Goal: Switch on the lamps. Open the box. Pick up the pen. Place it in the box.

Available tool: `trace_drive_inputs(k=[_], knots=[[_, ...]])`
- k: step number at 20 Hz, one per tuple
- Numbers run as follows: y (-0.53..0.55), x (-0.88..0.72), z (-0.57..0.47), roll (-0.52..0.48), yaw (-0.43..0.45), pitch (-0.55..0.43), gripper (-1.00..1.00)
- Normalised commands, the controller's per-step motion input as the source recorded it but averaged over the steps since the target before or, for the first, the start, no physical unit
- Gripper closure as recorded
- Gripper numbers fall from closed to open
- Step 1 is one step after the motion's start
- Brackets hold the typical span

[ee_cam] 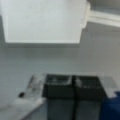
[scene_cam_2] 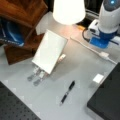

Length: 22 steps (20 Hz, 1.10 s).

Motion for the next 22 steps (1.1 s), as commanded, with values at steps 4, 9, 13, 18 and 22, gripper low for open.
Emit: trace_drive_inputs(k=[4,9,13,18,22], knots=[[0.12,-0.01,0.30,0.019,-0.126,-0.046,1.00],[0.08,0.15,0.30,0.038,-0.134,0.045,1.00],[0.06,0.20,0.24,0.068,-0.155,0.109,-1.00],[0.07,0.21,0.20,0.074,-0.184,0.131,-1.00],[0.06,0.18,0.17,0.101,-0.187,0.100,-1.00]])
